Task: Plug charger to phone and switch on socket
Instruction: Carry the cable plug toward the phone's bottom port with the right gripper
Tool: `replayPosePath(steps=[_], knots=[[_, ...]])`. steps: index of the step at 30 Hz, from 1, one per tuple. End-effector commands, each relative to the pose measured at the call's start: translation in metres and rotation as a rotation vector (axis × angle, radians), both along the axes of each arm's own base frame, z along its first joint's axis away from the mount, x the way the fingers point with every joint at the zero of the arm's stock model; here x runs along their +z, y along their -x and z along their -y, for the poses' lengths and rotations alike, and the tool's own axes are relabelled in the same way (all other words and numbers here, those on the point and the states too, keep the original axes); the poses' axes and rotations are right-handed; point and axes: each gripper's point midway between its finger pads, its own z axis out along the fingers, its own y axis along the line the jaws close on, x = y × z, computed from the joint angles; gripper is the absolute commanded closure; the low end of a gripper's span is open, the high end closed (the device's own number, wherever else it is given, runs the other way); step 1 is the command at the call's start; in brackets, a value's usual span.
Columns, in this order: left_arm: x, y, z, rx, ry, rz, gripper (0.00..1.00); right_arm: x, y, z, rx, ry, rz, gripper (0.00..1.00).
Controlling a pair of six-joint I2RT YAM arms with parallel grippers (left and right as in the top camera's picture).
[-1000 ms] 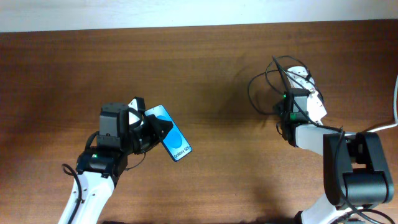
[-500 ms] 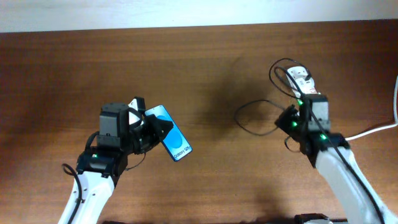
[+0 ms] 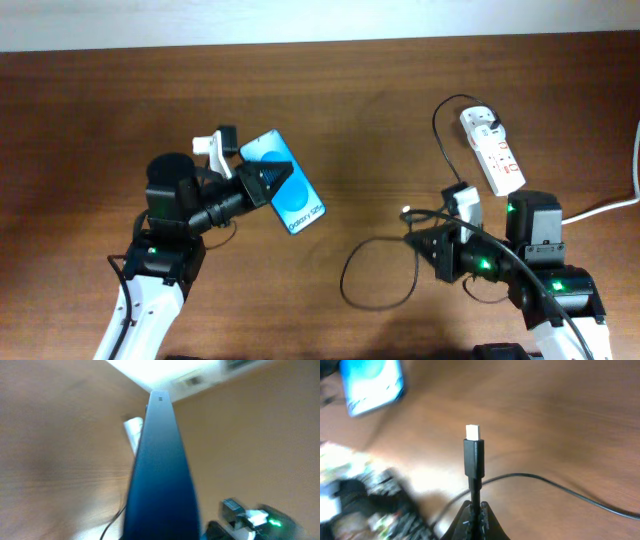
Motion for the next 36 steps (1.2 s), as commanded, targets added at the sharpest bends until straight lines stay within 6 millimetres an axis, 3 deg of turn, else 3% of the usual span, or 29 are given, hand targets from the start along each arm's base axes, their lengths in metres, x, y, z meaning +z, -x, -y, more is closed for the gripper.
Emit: replayPosePath(steps=[1, 7, 11, 14, 24, 31, 36], knots=[[0.041, 0.019, 0.016, -0.172, 0.082, 0.144, 1.0, 0.032, 0.031, -0.026, 0.222, -0.199, 0.071, 0.96], [0.049, 0.034, 0.024, -0.268, 0.114, 0.161, 1.0, 0.044, 0.055, -0.044, 0.35, -0.288, 0.043, 0.96], [0.05, 0.037, 0.027, -0.285, 0.123, 0.152, 1.0, 0.033, 0.069, -0.061, 0.436, -0.255, -0.019, 0.96], [0.054, 0.039, 0.031, -0.295, 0.128, 0.165, 1.0, 0.017, 0.065, -0.066, 0.408, -0.196, -0.098, 0.96], [0.056, 0.044, 0.038, -0.318, 0.145, 0.153, 1.0, 0.013, 0.057, -0.108, 0.481, -0.189, -0.112, 0.96], [0.05, 0.045, 0.038, -0.319, 0.143, 0.112, 1.0, 0.018, 0.042, -0.113, 0.424, -0.185, -0.081, 0.96], [0.049, 0.045, 0.038, -0.314, 0.141, 0.11, 1.0, 0.02, 0.049, -0.117, 0.456, -0.194, -0.082, 0.96]])
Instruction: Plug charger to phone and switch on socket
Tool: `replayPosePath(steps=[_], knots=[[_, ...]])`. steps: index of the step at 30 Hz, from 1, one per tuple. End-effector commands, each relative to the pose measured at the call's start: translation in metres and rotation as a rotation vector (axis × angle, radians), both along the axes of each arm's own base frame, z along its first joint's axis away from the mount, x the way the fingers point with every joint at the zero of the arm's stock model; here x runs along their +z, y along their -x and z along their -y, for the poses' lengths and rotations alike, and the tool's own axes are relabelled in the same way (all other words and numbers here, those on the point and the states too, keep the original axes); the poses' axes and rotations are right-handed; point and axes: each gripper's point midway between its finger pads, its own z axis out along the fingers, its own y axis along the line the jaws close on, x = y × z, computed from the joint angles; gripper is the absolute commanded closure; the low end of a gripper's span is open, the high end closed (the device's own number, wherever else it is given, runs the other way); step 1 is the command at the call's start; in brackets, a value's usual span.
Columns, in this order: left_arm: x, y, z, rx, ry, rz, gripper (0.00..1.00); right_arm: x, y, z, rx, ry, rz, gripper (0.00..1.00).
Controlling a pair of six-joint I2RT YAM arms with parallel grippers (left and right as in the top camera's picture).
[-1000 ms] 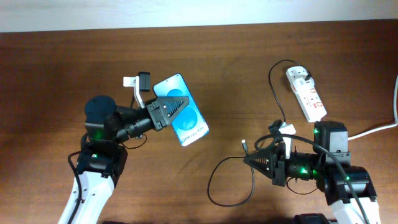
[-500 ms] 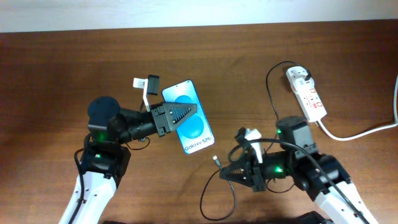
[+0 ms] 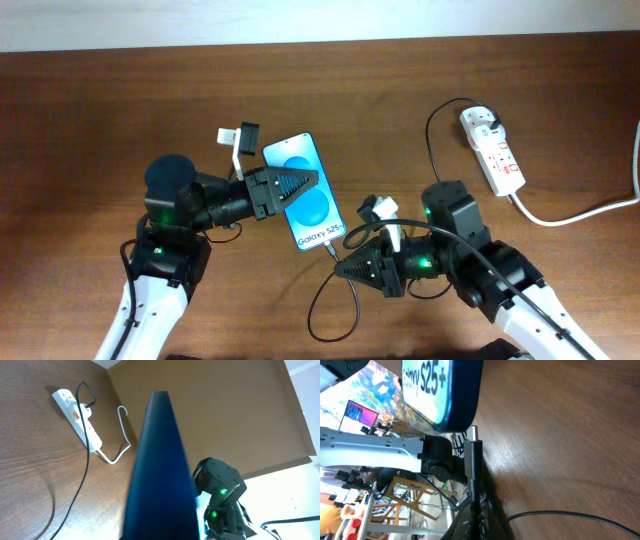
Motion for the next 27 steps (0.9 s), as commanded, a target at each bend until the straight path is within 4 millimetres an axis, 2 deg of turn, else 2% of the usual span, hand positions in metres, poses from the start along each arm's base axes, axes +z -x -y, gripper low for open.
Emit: replayPosePath(steps=[1, 4, 12, 27], knots=[[0.008, 0.003, 0.002, -0.014, 0.008, 0.017, 1.0, 0.003, 0.009, -0.006, 0.038, -0.014, -0.005, 0.96], [0.008, 0.003, 0.001, -0.013, 0.008, 0.017, 1.0, 0.011, 0.016, -0.01, 0.083, -0.051, 0.002, 0.96], [0.008, 0.003, 0.001, -0.013, 0.008, 0.017, 1.0, 0.014, 0.019, -0.01, 0.1, -0.066, -0.001, 0.96], [0.008, 0.003, 0.001, -0.014, 0.008, 0.017, 1.0, 0.018, 0.019, -0.009, 0.085, -0.073, -0.006, 0.96]])
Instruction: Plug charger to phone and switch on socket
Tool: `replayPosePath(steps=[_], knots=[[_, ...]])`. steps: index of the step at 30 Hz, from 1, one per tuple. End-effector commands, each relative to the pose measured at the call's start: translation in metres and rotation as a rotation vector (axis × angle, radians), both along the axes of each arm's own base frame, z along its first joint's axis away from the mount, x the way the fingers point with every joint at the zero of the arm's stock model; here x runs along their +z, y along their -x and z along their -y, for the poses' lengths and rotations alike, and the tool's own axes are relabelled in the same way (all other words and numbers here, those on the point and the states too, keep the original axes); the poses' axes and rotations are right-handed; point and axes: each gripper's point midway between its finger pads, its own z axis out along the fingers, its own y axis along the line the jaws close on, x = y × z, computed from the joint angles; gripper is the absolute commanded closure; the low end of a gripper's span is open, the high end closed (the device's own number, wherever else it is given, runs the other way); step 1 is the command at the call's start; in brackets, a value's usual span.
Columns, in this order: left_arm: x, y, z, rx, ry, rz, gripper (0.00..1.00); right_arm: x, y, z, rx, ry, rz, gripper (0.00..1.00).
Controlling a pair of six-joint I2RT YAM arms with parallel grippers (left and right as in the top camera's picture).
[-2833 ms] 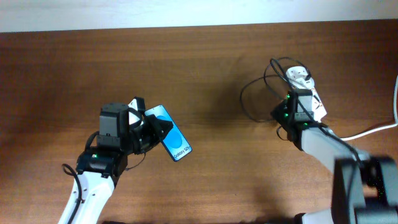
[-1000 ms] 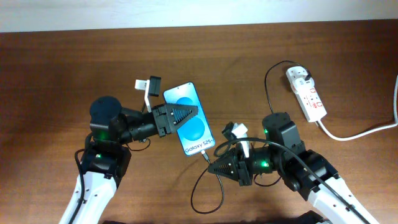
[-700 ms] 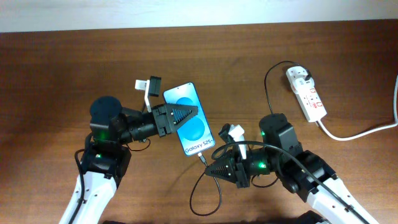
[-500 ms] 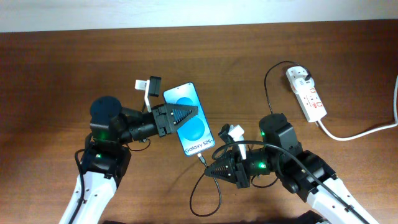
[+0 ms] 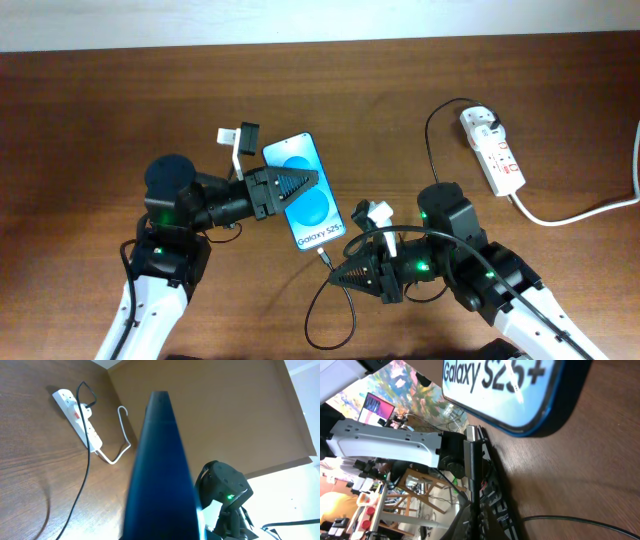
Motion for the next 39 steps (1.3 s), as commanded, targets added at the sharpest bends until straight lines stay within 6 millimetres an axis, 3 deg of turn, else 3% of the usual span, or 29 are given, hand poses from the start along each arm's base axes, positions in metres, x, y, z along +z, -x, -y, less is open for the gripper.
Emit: replayPosePath(steps=[1, 39], knots=[[0.008, 0.003, 0.001, -0.014, 0.008, 0.018, 1.0, 0.007, 0.005, -0.001, 0.013, -0.021, -0.01, 0.96], [0.008, 0.007, 0.003, -0.04, 0.012, 0.017, 1.0, 0.008, -0.006, -0.002, -0.046, -0.011, -0.019, 0.96]])
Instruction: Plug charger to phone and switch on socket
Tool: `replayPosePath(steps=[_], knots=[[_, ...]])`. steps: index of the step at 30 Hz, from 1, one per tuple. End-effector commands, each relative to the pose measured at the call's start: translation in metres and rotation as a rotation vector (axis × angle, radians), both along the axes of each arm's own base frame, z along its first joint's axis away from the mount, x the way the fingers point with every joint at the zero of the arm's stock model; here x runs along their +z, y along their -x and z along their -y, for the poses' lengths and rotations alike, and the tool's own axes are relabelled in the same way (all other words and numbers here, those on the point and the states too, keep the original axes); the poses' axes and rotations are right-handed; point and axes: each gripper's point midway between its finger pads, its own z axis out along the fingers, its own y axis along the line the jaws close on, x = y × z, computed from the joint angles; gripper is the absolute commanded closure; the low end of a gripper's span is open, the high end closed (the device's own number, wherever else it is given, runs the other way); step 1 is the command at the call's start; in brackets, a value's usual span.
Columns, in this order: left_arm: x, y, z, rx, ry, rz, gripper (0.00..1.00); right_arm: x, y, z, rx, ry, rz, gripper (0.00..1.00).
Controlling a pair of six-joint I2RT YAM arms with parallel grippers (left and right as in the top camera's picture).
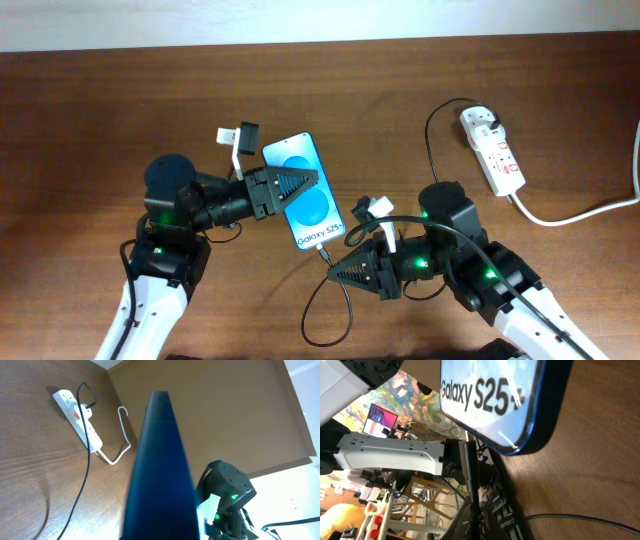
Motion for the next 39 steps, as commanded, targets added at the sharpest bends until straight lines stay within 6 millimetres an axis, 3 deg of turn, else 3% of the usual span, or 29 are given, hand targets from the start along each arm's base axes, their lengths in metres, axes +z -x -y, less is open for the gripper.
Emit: replayPosePath(steps=[1, 32, 39], knots=[[0.008, 0.008, 0.003, -0.042, 0.012, 0.016, 1.0, 0.003, -0.001, 0.0, -0.012, -0.001, 0.028, 0.96], [0.007, 0.005, 0.002, -0.025, 0.008, 0.011, 1.0, 0.011, -0.019, 0.014, -0.127, -0.009, -0.025, 0.96], [0.007, 0.003, 0.001, -0.011, 0.007, 0.011, 1.0, 0.005, -0.03, 0.016, -0.227, 0.023, -0.133, 0.96]])
